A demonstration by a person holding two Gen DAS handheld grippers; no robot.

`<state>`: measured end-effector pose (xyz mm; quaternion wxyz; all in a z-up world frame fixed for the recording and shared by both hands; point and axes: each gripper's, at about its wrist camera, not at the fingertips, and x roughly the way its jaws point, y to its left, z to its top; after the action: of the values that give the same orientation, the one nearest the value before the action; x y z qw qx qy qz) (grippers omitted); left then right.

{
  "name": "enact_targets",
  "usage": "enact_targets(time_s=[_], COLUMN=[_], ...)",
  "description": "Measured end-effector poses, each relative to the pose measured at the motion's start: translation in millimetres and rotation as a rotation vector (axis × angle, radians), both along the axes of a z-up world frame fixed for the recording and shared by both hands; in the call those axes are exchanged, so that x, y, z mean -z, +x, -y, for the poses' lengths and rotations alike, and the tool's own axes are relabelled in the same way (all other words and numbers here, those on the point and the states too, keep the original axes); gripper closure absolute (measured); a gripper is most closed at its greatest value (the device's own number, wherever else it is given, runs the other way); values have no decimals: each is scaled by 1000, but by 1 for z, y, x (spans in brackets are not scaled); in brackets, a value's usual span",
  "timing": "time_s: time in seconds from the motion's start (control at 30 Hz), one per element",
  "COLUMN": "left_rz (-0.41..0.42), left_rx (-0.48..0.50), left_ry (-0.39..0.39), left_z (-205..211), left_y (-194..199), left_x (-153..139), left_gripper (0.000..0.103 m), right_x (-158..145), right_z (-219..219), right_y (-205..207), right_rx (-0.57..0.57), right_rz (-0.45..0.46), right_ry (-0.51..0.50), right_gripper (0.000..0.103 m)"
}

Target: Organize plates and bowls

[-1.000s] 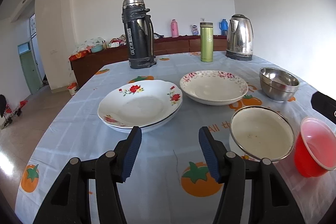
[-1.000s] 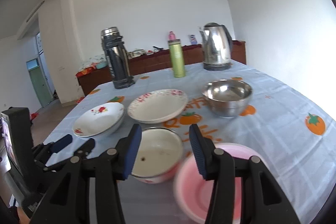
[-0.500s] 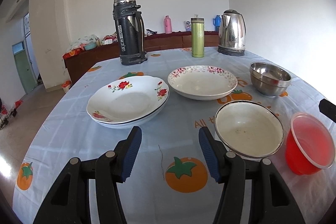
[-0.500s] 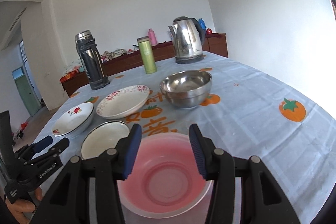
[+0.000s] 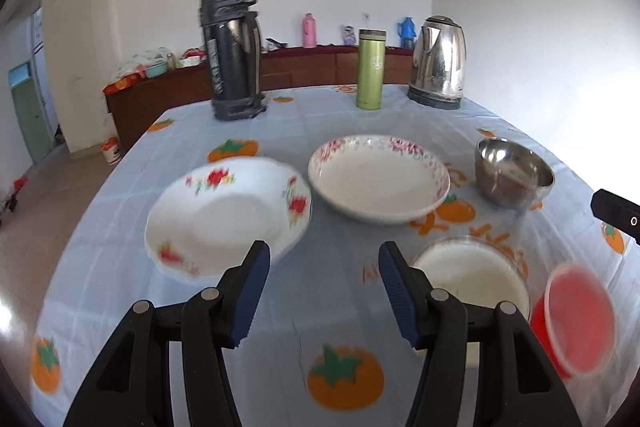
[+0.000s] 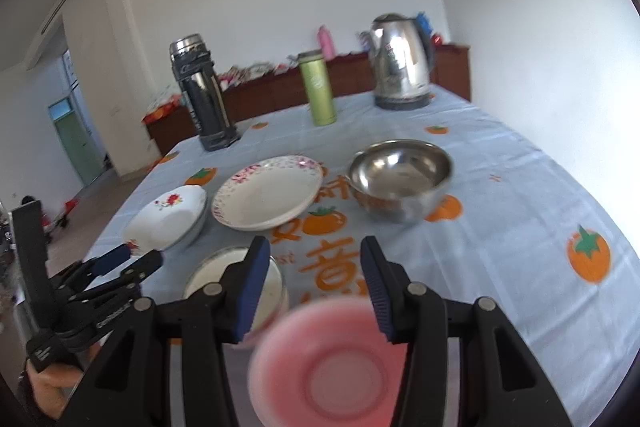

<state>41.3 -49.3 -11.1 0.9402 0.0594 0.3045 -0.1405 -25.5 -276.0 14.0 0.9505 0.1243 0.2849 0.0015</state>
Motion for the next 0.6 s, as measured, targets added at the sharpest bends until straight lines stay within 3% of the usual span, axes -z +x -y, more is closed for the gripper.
enact_targets(time_s=[0.13,0.27,0.47,0.6], left_rz=[-34,-100,-183,-242], left_rx=[12,-12,-31,-26], left_ry=[-9,-36,32,38], left_z=[3,4,19,28], left_y=[38,78,142,179], left_x=[-25,-31,-14,5], left_gripper=[44,44,44,44], right_x=[-9,1,26,43], right_z=[6,8,5,7], right_y=[32,74,130,156], right_rx=[-51,-73,-78,-70], right_rz=[-84,-210,-388,-458], right_ry=[53,151,226,260], right_gripper=[55,55,54,54])
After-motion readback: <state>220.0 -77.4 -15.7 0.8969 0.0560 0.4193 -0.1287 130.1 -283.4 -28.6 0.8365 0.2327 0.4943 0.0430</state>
